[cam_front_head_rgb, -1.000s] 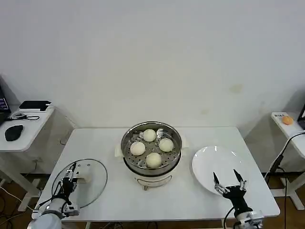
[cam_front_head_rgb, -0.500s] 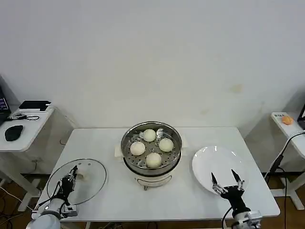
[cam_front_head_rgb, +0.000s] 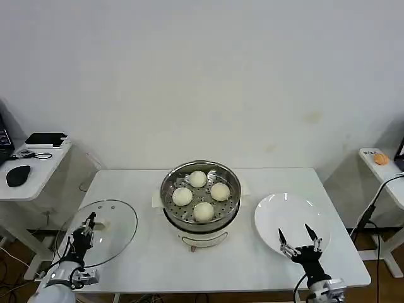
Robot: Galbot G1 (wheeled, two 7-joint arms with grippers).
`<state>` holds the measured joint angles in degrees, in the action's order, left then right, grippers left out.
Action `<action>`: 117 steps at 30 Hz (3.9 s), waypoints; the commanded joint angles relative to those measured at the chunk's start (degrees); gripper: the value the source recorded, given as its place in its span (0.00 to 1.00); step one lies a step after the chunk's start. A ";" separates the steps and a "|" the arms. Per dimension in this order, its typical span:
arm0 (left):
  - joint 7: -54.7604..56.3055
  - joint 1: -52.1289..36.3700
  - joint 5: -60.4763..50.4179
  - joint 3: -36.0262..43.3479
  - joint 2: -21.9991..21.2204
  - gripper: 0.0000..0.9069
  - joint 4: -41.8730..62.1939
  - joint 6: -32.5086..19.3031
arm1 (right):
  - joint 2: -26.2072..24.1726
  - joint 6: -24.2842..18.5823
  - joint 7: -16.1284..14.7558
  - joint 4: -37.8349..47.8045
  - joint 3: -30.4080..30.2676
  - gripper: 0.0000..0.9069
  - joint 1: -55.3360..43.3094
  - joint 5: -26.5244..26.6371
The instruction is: Take steamed baozi put them in steamer then cover it.
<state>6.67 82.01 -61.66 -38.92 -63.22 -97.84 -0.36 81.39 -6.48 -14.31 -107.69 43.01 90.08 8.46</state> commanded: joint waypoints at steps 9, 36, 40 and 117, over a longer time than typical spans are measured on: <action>-5.74 -2.83 1.62 4.87 2.38 0.00 -16.78 11.52 | -0.05 0.31 0.28 0.04 -0.68 1.00 -0.08 -1.04; -24.00 -23.80 -13.15 24.73 -6.85 0.00 -14.73 24.03 | 2.65 1.01 2.02 -2.22 -2.39 1.00 2.19 -9.42; -24.77 -25.09 -15.02 26.80 -9.17 0.00 -13.54 24.13 | 2.63 1.19 1.86 -2.06 -2.46 1.00 2.07 -9.41; -25.62 -25.70 -30.84 35.93 -28.02 1.00 -3.77 21.53 | 2.96 0.64 0.40 0.11 -5.62 1.00 1.87 -11.02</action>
<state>-19.33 56.00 -93.17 -3.01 -91.03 -100.94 21.28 84.36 -5.89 -13.87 -107.62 37.52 91.96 -2.53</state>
